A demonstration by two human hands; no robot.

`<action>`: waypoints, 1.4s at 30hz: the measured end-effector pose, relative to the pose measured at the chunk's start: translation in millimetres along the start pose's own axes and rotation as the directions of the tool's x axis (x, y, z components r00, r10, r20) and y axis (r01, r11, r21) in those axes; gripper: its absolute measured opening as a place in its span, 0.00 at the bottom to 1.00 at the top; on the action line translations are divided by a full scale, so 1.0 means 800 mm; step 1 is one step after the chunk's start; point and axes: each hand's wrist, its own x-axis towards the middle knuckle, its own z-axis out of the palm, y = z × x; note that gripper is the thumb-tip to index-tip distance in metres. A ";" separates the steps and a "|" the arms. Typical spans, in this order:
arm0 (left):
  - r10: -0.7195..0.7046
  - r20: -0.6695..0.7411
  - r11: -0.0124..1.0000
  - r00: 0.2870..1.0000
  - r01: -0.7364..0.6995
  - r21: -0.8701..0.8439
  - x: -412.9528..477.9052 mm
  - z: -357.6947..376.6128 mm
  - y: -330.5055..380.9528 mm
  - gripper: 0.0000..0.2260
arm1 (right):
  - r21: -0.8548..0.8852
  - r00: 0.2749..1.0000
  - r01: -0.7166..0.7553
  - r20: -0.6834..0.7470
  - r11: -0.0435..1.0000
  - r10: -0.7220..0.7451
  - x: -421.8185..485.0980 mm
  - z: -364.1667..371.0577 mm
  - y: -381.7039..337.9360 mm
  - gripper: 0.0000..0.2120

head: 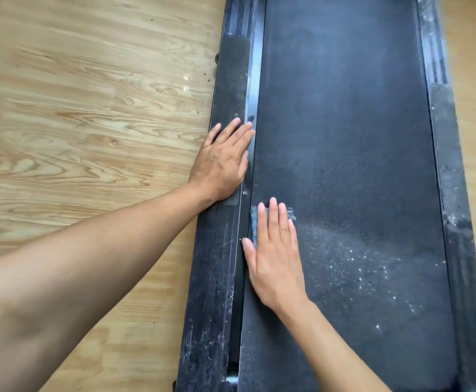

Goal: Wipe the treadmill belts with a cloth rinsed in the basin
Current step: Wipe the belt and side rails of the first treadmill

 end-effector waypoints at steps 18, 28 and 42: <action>-0.016 -0.029 0.999 0.999 0.015 -0.037 0.001 -0.001 0.002 0.22 | 0.208 0.966 -0.072 0.259 0.976 0.016 -0.105 -0.061 0.043 0.23; -0.017 -0.024 0.999 1.000 0.016 -0.032 0.000 -0.003 0.002 0.21 | 0.604 0.976 -0.207 0.072 0.770 0.205 -0.057 -0.124 0.035 0.20; -0.005 -0.022 1.000 1.000 0.005 0.013 -0.002 -0.005 0.004 0.21 | 0.014 0.996 0.058 -0.071 0.998 -0.057 0.075 -0.013 0.005 0.33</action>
